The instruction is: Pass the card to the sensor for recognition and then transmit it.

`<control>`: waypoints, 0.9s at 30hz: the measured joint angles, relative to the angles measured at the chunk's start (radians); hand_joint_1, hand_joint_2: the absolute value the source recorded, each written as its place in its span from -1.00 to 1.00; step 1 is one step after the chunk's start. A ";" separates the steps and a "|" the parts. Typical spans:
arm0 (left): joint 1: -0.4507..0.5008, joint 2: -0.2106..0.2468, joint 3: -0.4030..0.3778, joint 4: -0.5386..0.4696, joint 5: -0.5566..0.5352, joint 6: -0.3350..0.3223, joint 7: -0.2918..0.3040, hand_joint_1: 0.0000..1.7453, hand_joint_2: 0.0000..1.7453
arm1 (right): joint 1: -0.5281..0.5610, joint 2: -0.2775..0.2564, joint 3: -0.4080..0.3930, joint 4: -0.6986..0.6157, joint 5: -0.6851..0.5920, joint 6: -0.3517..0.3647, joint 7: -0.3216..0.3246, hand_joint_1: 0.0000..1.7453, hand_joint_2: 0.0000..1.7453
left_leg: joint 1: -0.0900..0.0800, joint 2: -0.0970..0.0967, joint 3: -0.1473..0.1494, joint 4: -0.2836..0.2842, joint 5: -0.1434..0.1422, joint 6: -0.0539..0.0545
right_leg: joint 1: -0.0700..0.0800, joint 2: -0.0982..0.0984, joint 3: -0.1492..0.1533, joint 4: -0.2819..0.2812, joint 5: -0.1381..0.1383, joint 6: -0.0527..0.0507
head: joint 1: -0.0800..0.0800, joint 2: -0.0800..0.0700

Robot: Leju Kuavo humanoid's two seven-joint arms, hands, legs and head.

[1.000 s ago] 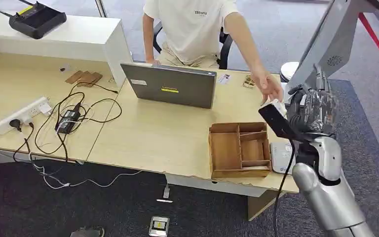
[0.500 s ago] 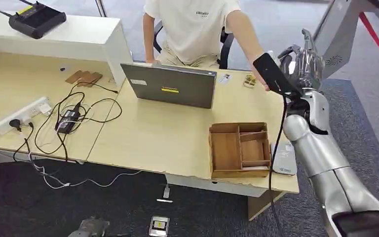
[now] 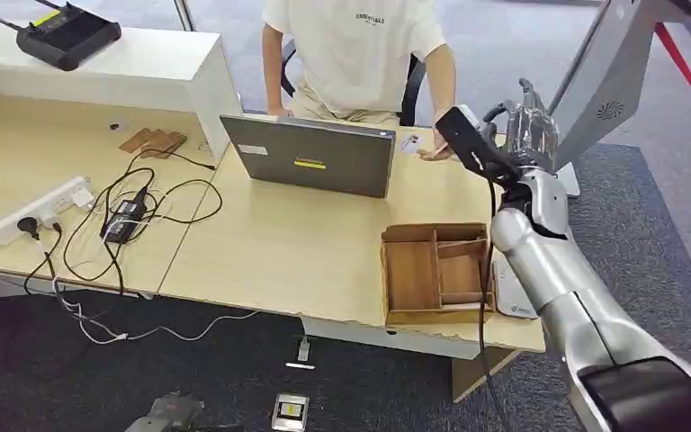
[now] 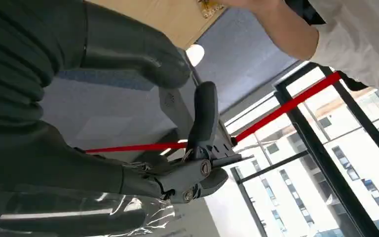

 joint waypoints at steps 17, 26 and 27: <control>0.009 0.000 0.003 0.007 0.012 0.012 0.002 -1.00 -1.00 | -0.033 -0.003 0.013 0.018 -0.040 -0.235 -0.049 -1.00 1.00 | 0.000 0.000 0.001 0.001 0.000 0.000 | 0.000 0.000 0.000 0.000 0.000 0.000 | 0.000 0.000; 0.059 0.012 0.027 0.010 0.044 0.056 0.012 -1.00 -1.00 | 0.085 -0.110 -0.093 -0.280 0.079 -0.269 -0.011 -1.00 1.00 | 0.000 0.001 0.002 0.001 0.000 0.000 | 0.000 0.000 0.001 -0.002 0.000 0.000 | 0.000 0.000; 0.065 0.014 0.030 0.011 0.051 0.064 0.012 -1.00 -1.00 | 0.110 -0.121 -0.119 -0.317 0.082 -0.269 -0.018 -1.00 1.00 | 0.000 0.000 0.002 0.001 0.000 0.000 | 0.000 0.000 0.001 -0.002 0.000 0.000 | 0.000 0.000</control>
